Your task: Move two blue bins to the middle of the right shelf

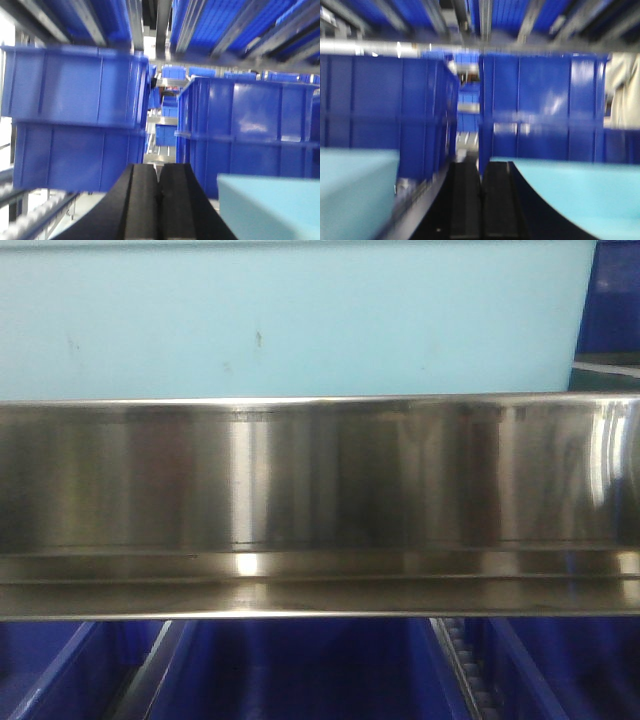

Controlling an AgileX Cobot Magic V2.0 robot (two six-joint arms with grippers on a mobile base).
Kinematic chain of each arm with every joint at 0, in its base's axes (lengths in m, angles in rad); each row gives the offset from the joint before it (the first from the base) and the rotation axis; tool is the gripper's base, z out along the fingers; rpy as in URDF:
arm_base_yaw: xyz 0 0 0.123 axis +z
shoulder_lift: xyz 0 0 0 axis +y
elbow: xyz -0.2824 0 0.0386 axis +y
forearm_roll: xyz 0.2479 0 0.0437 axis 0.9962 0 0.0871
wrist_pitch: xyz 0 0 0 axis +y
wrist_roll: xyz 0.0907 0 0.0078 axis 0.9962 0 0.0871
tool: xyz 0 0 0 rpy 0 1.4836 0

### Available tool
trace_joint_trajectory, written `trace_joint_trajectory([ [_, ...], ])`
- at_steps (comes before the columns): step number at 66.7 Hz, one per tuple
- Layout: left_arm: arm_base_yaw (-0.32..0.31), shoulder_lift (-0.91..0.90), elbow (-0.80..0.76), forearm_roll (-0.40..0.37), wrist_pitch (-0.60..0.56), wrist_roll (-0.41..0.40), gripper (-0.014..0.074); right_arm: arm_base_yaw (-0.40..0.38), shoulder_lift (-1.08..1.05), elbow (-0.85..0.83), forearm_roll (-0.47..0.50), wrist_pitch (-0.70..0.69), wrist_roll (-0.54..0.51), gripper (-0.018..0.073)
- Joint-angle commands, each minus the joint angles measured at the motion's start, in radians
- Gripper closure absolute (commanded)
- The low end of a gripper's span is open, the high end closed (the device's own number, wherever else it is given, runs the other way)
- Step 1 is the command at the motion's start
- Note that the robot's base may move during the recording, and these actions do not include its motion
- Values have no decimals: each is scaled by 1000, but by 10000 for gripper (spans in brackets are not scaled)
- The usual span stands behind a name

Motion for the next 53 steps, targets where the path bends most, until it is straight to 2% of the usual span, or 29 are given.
trace_joint_trajectory([
  [1,-8,30,-113,-6,133,2,699,0,19,-97,1,100,-9,721],
  [6,-8,90,-208,-6,261,2,629,0,62,-177,1,182,-9,697],
  [11,-8,164,-281,-6,330,2,512,0,103,-215,1,204,-9,577],
  [21,-8,296,-370,-21,379,2,238,0,170,-221,1,204,-9,176],
  [27,-8,365,-404,-36,383,2,108,0,199,-221,1,204,-9,-19],
  [31,-10,392,-423,-36,377,2,36,0,210,-221,-1,183,-9,-10],
  [36,-30,413,-444,-36,372,2,-8,0,222,-227,-1,147,-9,-10],
  [44,-102,461,-506,-36,423,2,-5,1,272,-275,7,172,-9,-10],
  [53,-186,566,-597,-36,498,2,-5,15,388,-380,7,283,-9,-10],
])
